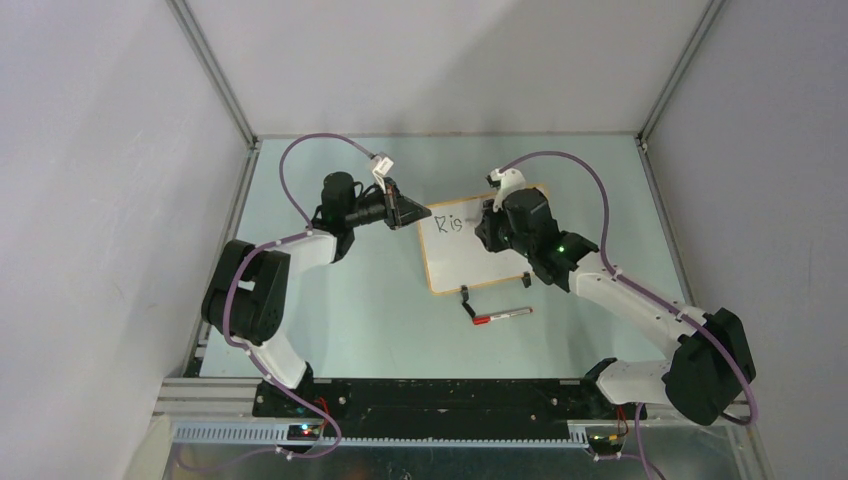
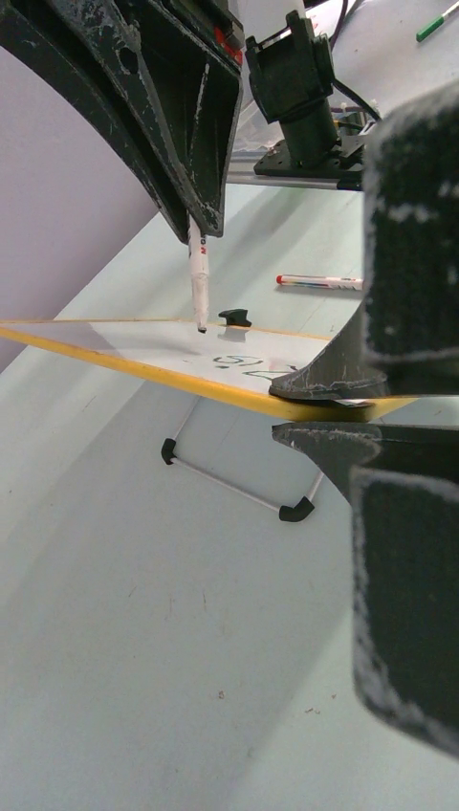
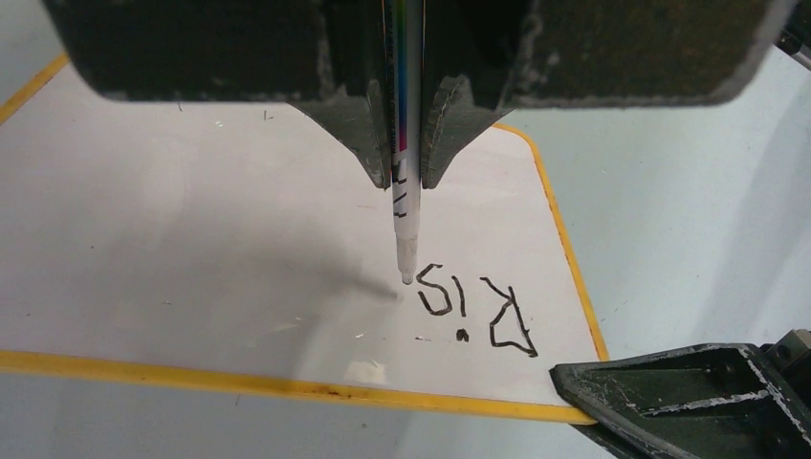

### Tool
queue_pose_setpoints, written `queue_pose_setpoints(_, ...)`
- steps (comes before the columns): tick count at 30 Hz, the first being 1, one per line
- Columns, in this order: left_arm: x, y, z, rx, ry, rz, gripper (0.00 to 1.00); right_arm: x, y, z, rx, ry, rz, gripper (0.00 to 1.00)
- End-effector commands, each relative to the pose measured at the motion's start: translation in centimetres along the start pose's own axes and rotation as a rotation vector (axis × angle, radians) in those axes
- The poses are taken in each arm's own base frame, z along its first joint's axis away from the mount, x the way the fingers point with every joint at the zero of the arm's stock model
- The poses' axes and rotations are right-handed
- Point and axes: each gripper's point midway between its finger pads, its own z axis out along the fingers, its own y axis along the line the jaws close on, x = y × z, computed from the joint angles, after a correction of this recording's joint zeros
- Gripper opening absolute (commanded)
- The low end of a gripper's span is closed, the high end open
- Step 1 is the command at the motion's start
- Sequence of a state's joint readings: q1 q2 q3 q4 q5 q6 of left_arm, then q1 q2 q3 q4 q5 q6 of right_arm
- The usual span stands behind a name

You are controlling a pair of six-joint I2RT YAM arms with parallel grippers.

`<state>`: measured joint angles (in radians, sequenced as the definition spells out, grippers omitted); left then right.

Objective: Write a sentence on the whiteboard

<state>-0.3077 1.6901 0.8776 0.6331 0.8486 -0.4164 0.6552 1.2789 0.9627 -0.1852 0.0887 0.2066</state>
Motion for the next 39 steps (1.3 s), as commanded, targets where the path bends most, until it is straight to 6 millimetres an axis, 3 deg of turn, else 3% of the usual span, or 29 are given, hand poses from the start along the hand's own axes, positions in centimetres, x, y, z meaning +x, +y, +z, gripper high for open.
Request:
queue_pose_setpoints(1, 1.2, 2.0, 0.2, -0.09, 0.034, 0.044, 0.07, -1.3, -0.3, -0.1, 0.01, -0.047, 0.008, 0.0)
queue_pose_setpoints(39, 1.4, 2.1, 0.3, -0.09, 0.038, 0.044, 0.07, -1.6, -0.7, 1.0, 0.04, -0.037, 0.008, 0.0)
